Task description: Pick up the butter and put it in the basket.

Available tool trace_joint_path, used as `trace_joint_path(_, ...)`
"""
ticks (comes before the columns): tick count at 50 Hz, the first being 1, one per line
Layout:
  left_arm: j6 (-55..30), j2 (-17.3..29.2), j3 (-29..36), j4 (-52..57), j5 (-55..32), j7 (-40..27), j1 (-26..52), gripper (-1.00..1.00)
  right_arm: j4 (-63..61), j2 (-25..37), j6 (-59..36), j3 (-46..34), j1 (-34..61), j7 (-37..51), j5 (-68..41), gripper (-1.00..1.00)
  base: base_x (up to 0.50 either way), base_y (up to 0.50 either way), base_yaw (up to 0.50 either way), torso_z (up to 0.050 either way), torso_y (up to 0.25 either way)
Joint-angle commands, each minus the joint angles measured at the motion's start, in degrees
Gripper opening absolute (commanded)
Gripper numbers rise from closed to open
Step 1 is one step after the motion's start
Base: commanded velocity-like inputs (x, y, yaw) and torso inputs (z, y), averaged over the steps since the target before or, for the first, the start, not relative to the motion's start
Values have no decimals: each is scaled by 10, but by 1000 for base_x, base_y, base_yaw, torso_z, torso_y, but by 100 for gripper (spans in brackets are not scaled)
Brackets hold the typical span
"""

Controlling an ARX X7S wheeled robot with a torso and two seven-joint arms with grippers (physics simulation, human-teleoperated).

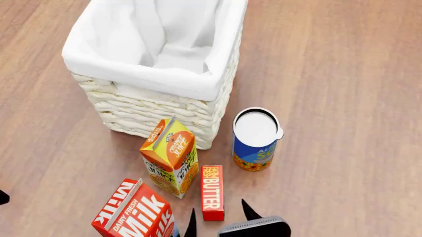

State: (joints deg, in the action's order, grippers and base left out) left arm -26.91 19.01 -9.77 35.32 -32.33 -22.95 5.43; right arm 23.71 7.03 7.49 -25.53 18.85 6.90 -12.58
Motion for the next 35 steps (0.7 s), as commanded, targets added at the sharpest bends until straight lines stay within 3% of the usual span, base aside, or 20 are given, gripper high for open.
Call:
trace_joint_path(1, -1, 2, -3, 6, -6, -3, -3, 100, 3, 2, -20, -7, 10, 1, -4, 100, 0, 0, 0, 0, 0)
trace_joint_path(18, -5, 6, -8, 12, -17, -9, -3, 100, 14, 1, -16, -15, 20, 7, -3, 100, 0, 0, 0, 0, 0)
trace_joint_path(19, -5, 6, -8, 12, -18, -10, -3, 100, 14, 2, -15, -15, 20, 8, -3, -100, 0, 0, 0, 0, 0)
trace_joint_path(35, -4, 9, -8, 10, -20, -14, -2, 100, -14, 8, -19, -22, 13, 23, -1, -100, 0, 0, 0, 0, 0)
